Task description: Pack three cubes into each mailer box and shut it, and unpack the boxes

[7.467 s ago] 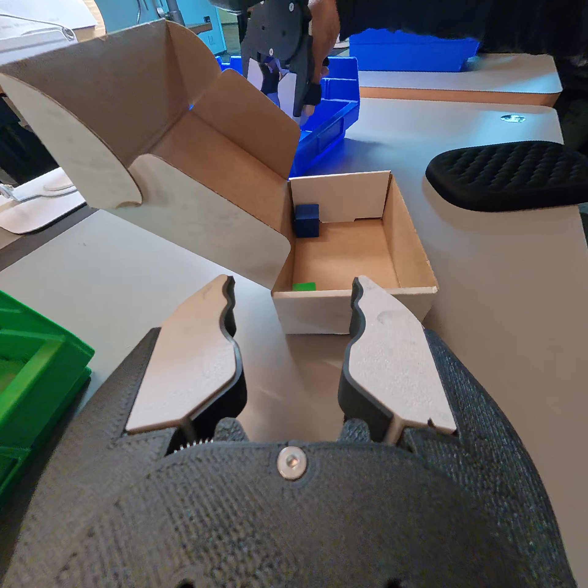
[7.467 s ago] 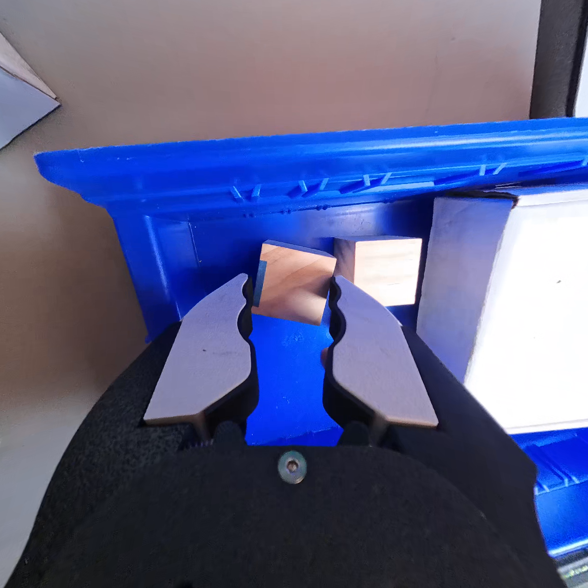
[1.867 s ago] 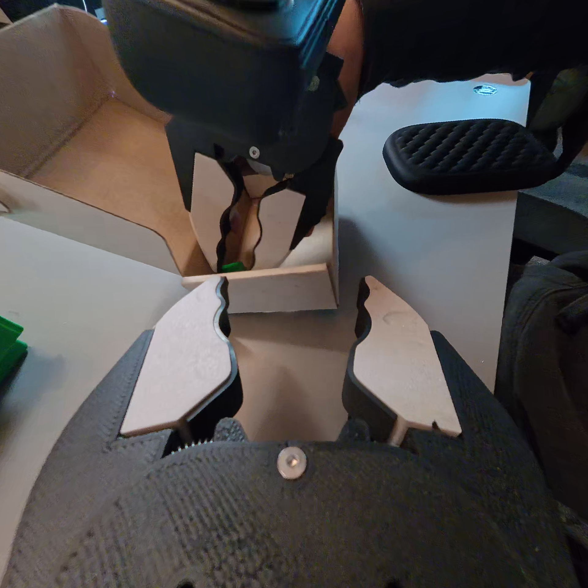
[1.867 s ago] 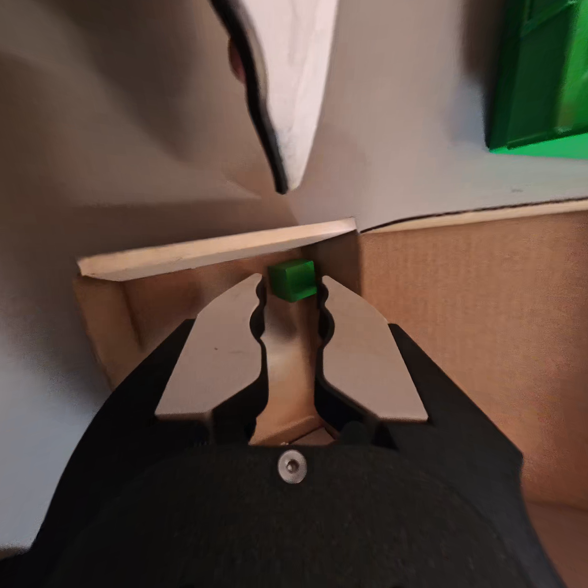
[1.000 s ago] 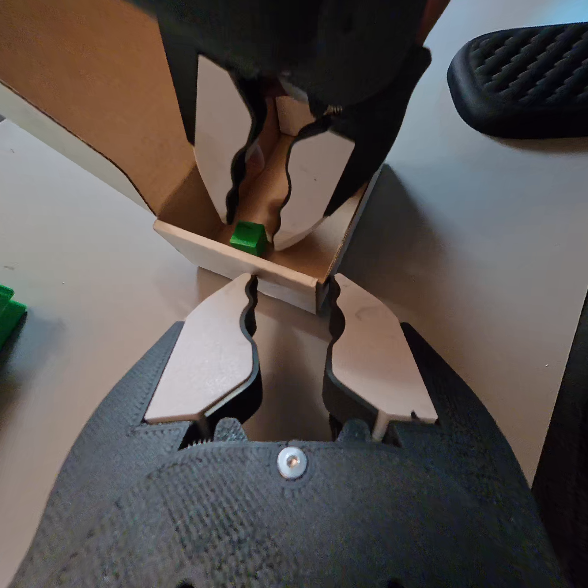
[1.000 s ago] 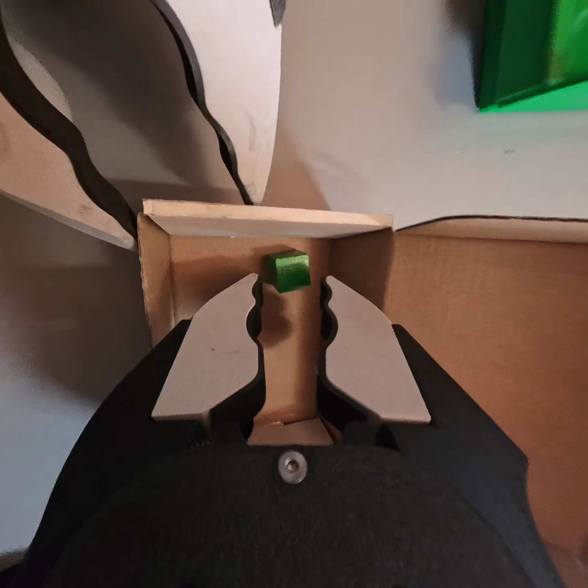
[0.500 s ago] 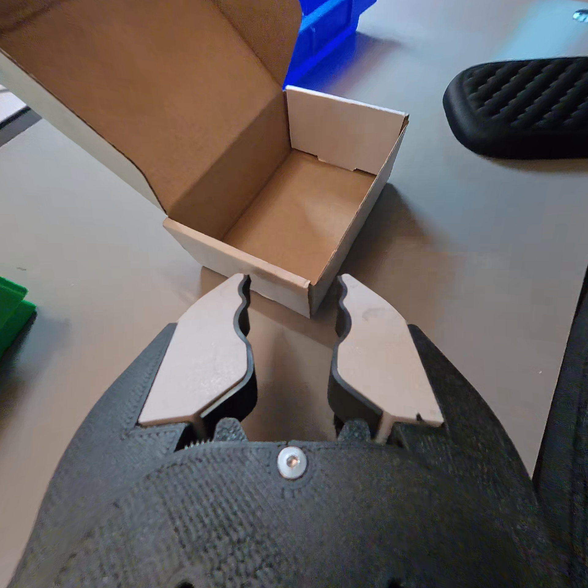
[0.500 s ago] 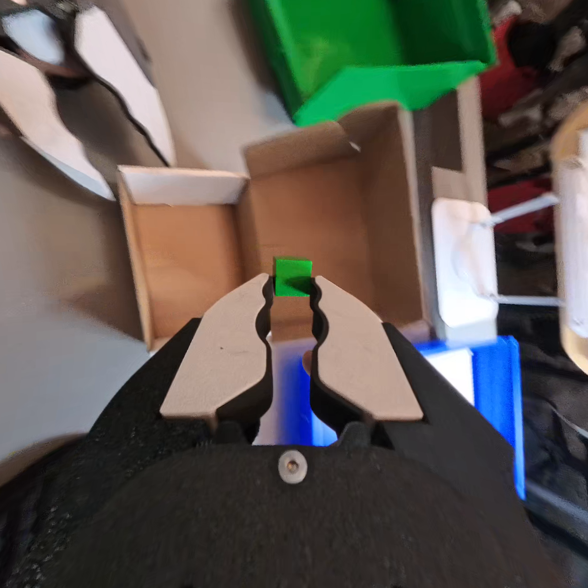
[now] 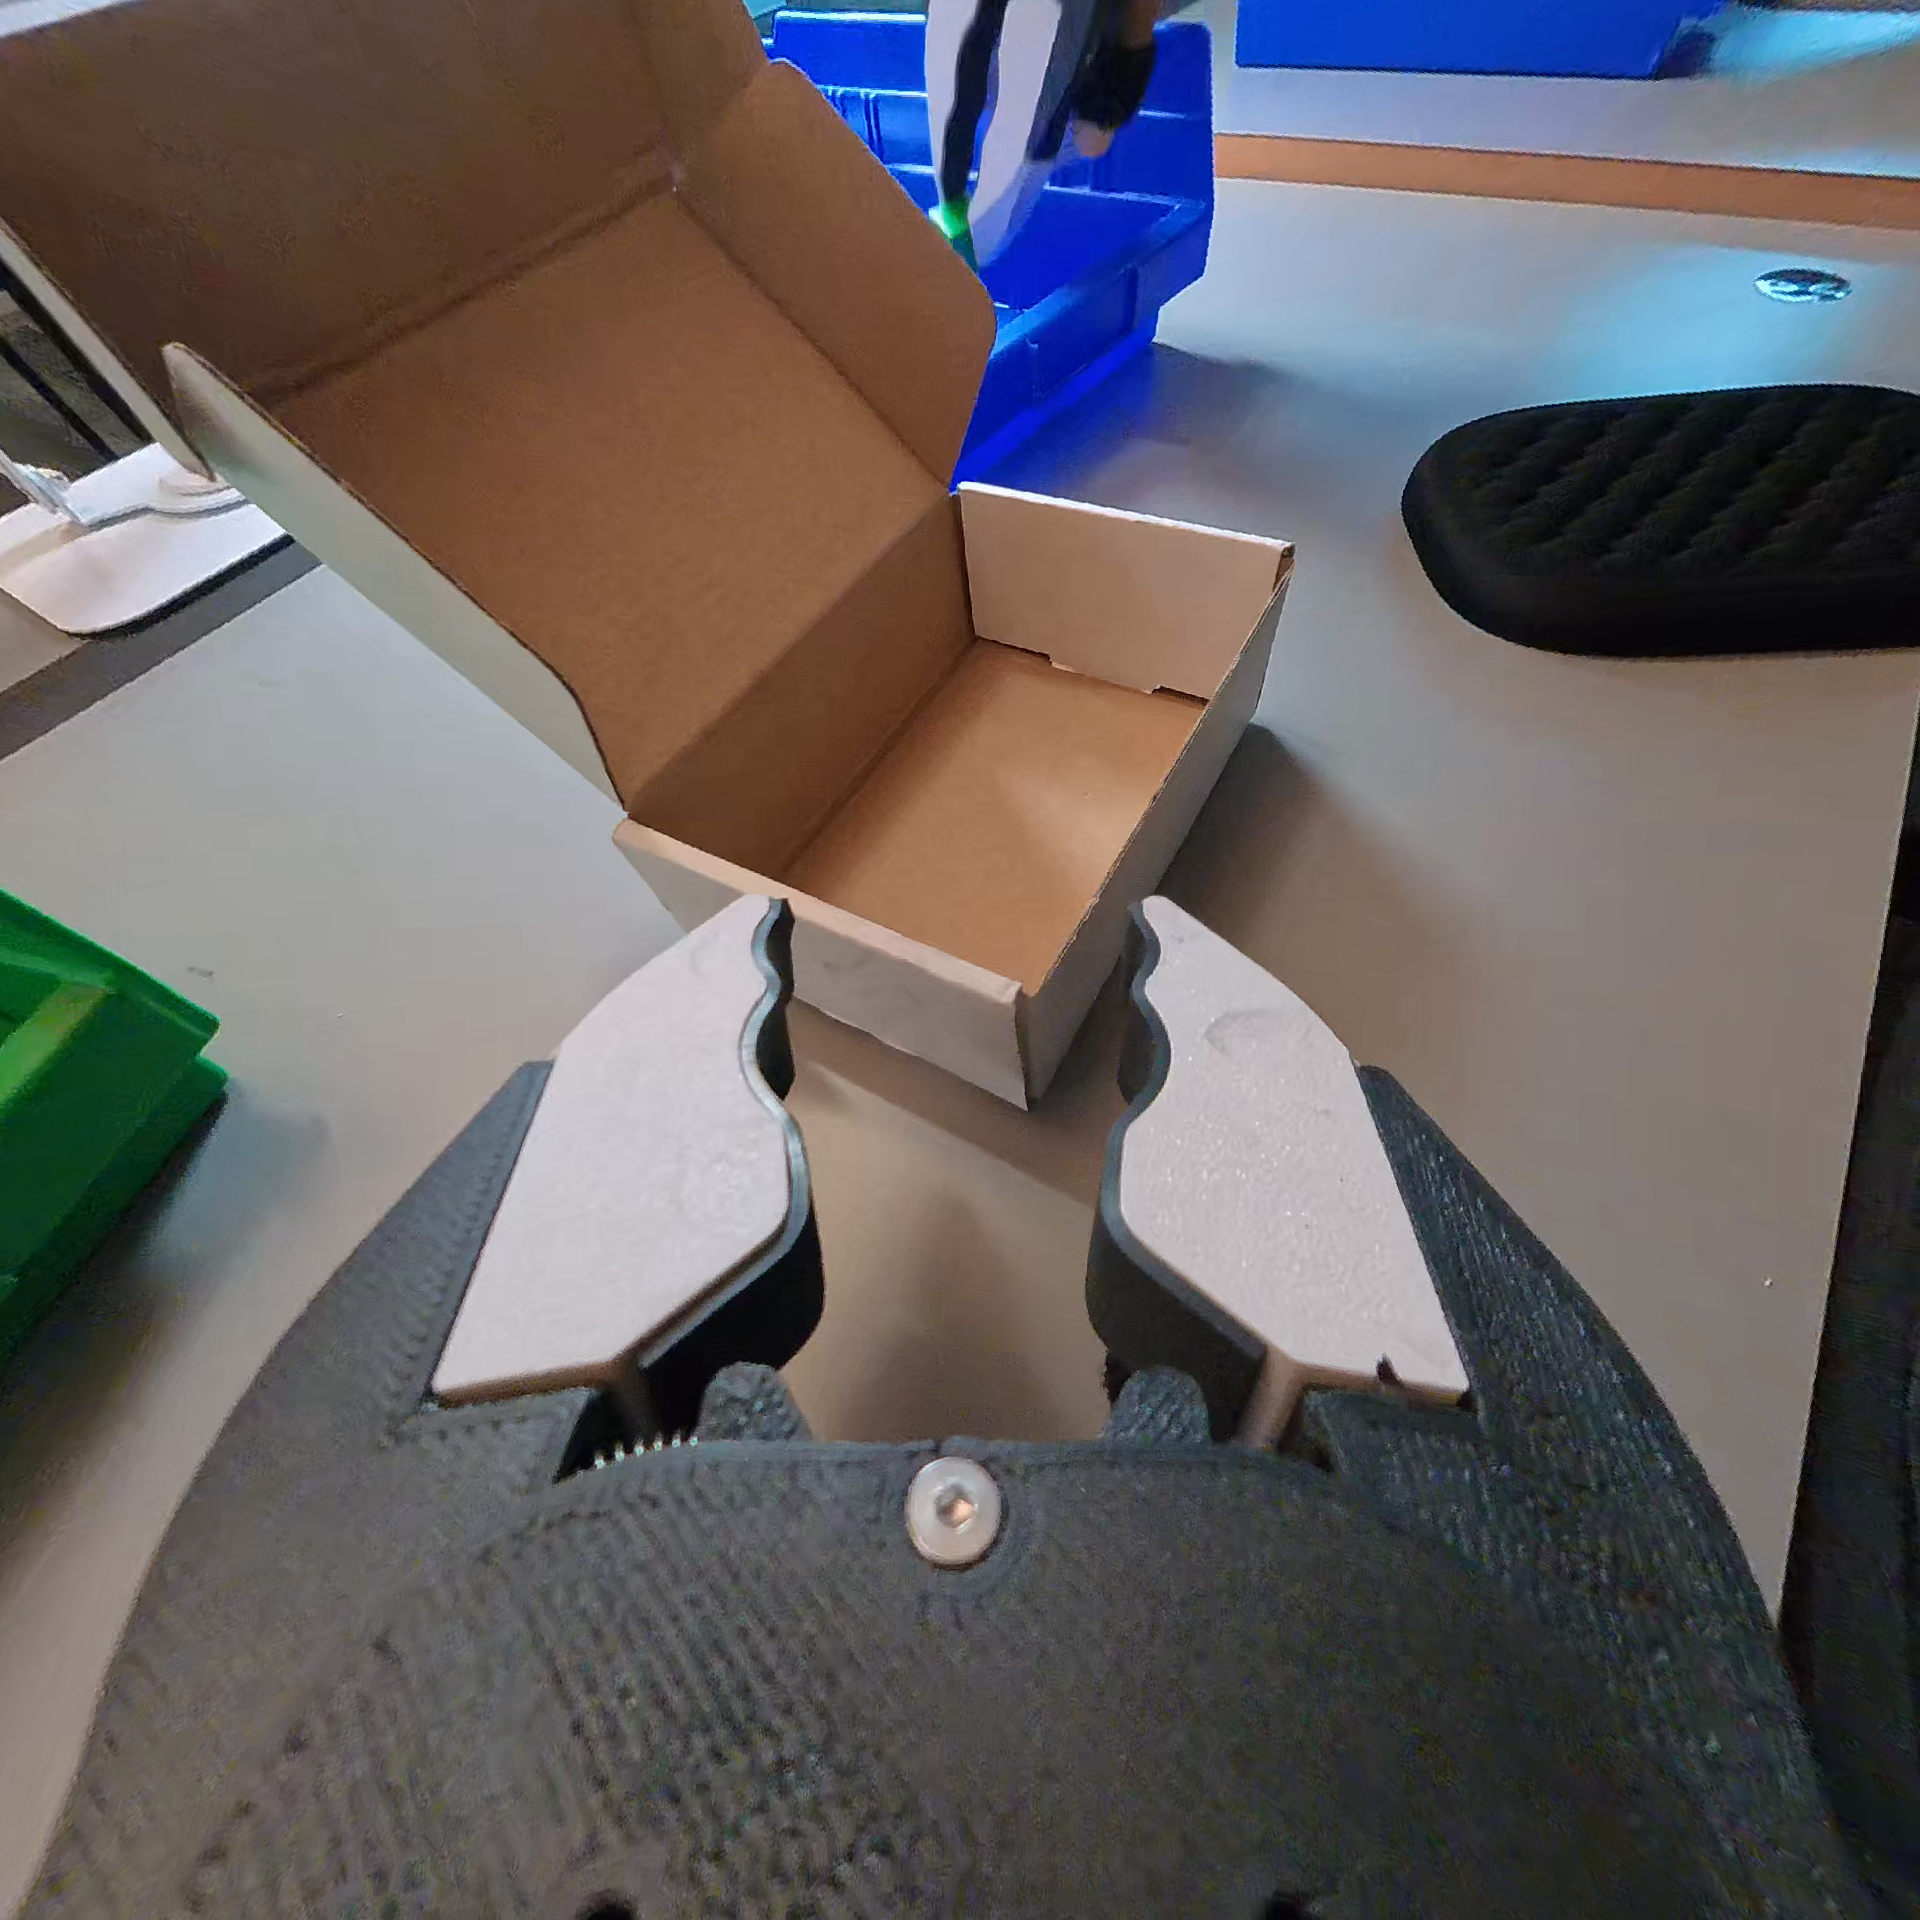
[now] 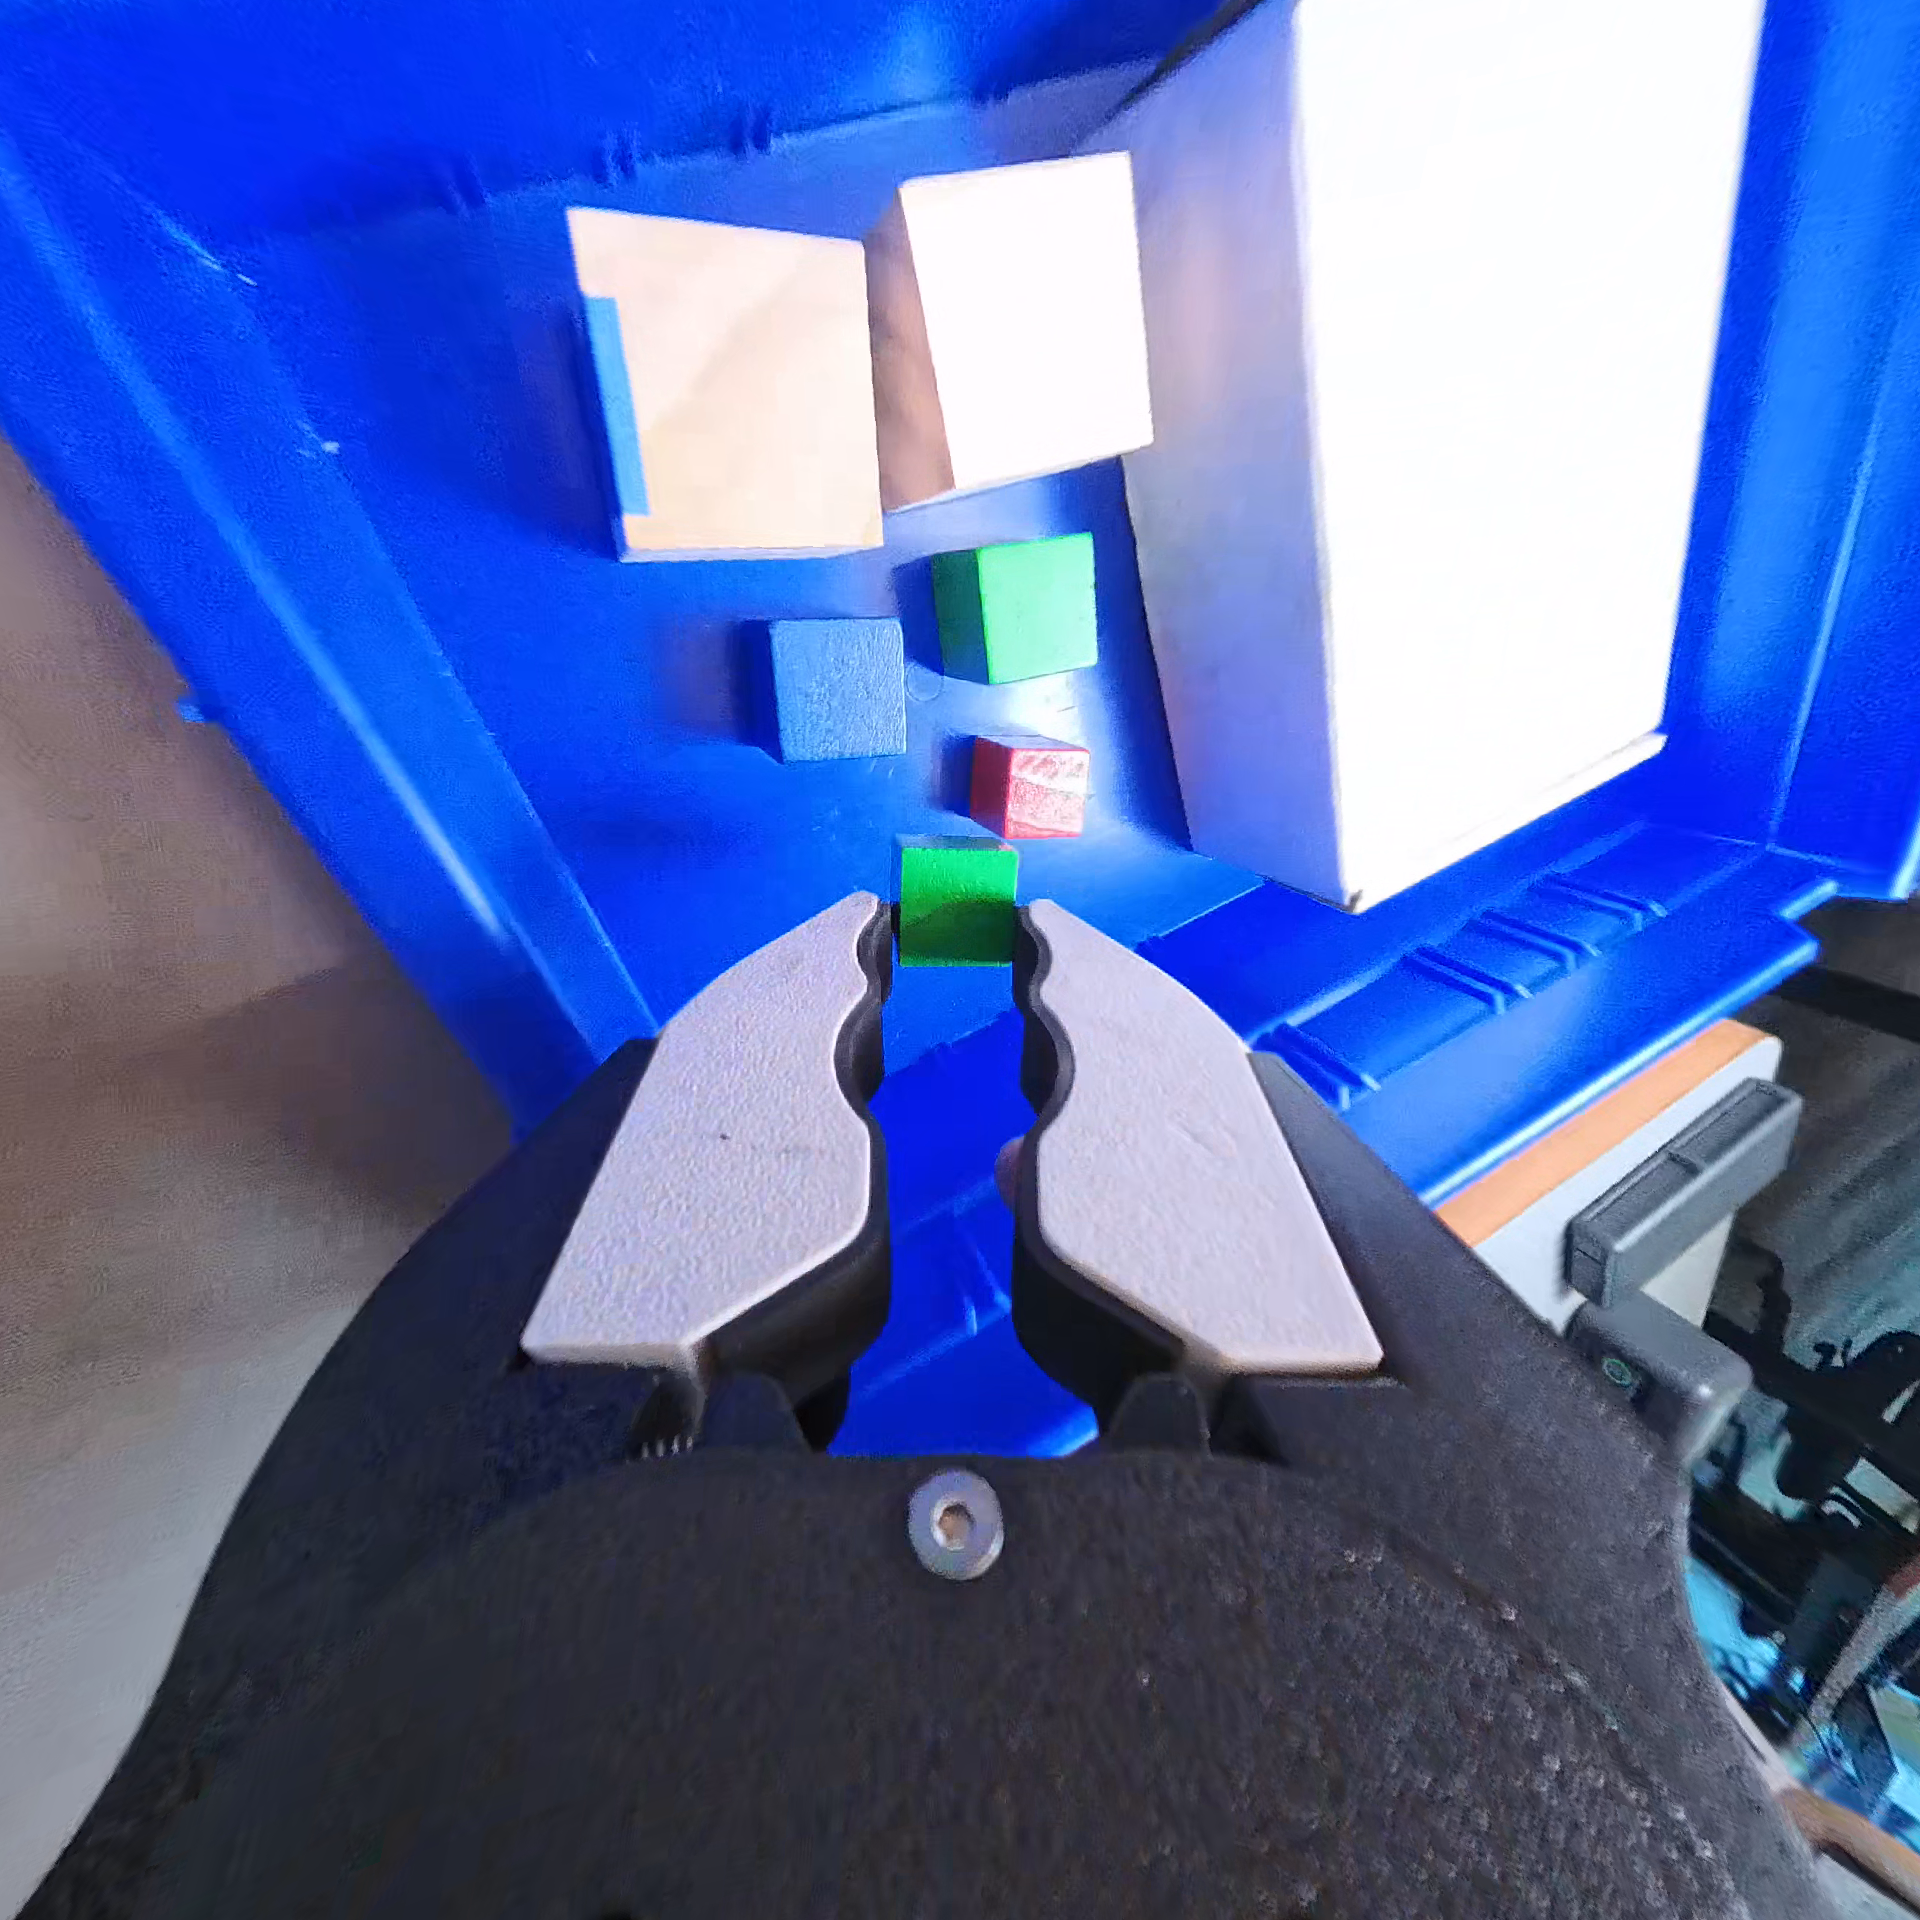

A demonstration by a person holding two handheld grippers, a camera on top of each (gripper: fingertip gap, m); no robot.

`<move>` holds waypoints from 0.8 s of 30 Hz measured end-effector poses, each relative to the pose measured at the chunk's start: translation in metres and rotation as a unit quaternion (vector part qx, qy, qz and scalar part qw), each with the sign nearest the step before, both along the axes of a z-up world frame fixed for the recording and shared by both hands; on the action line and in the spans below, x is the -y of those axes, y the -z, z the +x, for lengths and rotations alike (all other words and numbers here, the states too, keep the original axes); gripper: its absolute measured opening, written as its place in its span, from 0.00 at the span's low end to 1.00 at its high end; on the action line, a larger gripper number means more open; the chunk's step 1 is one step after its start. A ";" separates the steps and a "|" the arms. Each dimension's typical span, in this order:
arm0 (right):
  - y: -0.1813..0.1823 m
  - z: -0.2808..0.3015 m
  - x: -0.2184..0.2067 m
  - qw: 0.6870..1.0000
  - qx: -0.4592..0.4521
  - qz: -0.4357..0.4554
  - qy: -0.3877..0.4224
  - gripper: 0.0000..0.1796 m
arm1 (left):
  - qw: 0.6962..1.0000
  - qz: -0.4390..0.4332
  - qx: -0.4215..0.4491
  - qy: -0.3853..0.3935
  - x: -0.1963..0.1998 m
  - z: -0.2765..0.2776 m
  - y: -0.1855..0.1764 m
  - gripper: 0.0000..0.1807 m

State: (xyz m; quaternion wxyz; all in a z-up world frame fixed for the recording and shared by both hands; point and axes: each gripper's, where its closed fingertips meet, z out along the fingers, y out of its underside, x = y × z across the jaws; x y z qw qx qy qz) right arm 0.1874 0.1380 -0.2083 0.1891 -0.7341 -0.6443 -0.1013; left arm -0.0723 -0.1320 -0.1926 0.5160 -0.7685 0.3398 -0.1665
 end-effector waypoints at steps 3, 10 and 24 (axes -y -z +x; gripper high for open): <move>0.015 0.000 -0.005 0.999 0.030 -0.010 0.007 0.12 | 1.000 -0.005 0.013 0.008 0.001 0.001 -0.001 0.34; 0.037 0.000 -0.005 0.996 0.069 -0.053 0.023 0.12 | 1.000 0.004 0.028 0.015 0.003 0.000 -0.006 0.35; -0.041 -0.060 0.041 0.992 -0.117 -0.029 -0.024 0.22 | 0.998 0.004 0.061 -0.003 -0.023 -0.021 -0.026 0.30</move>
